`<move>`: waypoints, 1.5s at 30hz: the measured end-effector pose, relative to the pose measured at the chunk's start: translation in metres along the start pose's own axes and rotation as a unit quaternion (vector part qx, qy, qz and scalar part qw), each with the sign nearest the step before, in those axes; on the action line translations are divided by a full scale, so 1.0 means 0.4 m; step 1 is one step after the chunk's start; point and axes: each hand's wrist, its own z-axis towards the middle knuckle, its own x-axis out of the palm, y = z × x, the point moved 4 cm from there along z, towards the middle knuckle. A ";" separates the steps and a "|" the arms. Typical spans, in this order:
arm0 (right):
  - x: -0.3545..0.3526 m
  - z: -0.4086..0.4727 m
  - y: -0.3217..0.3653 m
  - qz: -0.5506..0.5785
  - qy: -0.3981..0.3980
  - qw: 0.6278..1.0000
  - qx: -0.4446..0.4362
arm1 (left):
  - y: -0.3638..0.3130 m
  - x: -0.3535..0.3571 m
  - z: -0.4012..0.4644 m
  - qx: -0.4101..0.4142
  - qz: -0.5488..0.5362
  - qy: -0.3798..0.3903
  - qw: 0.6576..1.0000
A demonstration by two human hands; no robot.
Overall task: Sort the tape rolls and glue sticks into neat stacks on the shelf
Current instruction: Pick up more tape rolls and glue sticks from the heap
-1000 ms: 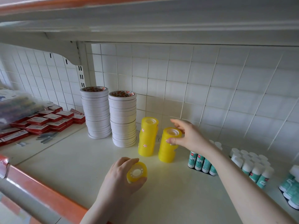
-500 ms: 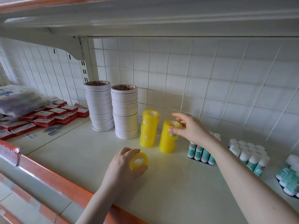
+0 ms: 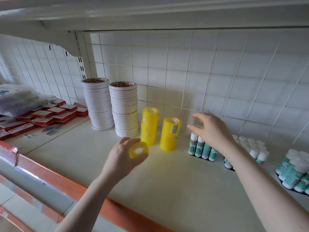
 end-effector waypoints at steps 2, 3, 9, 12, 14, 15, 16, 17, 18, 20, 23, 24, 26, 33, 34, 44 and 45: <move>-0.013 -0.021 -0.015 -0.032 -0.004 0.999 0.014 | -0.029 -0.015 0.026 0.015 -0.002 -0.010 1.000; -0.017 -0.033 -0.023 -0.049 -0.007 0.999 0.017 | -0.047 -0.022 0.043 0.026 -0.005 -0.013 1.000; -0.035 -0.106 -0.064 -0.090 -0.033 0.995 0.017 | -0.185 -0.025 0.151 0.094 0.020 -0.010 0.995; -0.043 -0.125 -0.076 -0.073 -0.055 0.996 0.016 | -0.242 0.000 0.200 0.128 0.049 0.010 0.991; -0.049 -0.132 -0.082 -0.060 -0.068 0.996 0.012 | -0.262 0.023 0.228 0.139 0.065 0.036 0.988; -0.052 -0.134 -0.085 -0.058 -0.073 0.996 0.007 | -0.268 0.034 0.241 0.142 0.074 0.049 0.986; -0.054 -0.137 -0.089 -0.056 -0.079 0.995 0.004 | -0.271 0.045 0.252 0.144 0.087 0.060 0.984; -0.057 -0.139 -0.093 -0.053 -0.085 0.995 0.003 | -0.272 0.055 0.261 0.143 0.102 0.071 0.982; -0.061 -0.140 -0.095 -0.051 -0.090 0.995 0.005 | -0.272 0.063 0.267 0.141 0.114 0.079 0.980; -0.067 -0.142 -0.102 -0.048 -0.099 0.994 0.010 | -0.269 0.078 0.273 0.139 0.127 0.094 0.978; -0.072 -0.145 -0.113 -0.055 -0.100 0.993 0.022 | -0.265 0.095 0.275 0.140 0.125 0.102 0.977; -0.073 -0.146 -0.115 -0.060 -0.097 0.993 0.026 | -0.264 0.096 0.274 0.140 0.124 0.101 0.977; -0.076 -0.148 -0.120 -0.065 -0.092 0.993 0.034 | -0.263 0.098 0.276 0.140 0.128 0.105 0.976; -0.077 -0.148 -0.125 -0.074 -0.076 0.993 0.055 | -0.269 0.086 0.290 0.126 0.155 0.156 0.967; -0.075 -0.149 -0.126 -0.073 -0.073 0.993 0.057 | -0.268 0.086 0.292 0.119 0.158 0.168 0.966; -0.074 -0.151 -0.133 -0.066 -0.066 0.994 0.062 | -0.283 0.086 0.309 0.072 0.197 0.230 0.950; -0.074 -0.151 -0.134 -0.066 -0.066 0.994 0.063 | -0.287 0.084 0.309 0.073 0.197 0.232 0.950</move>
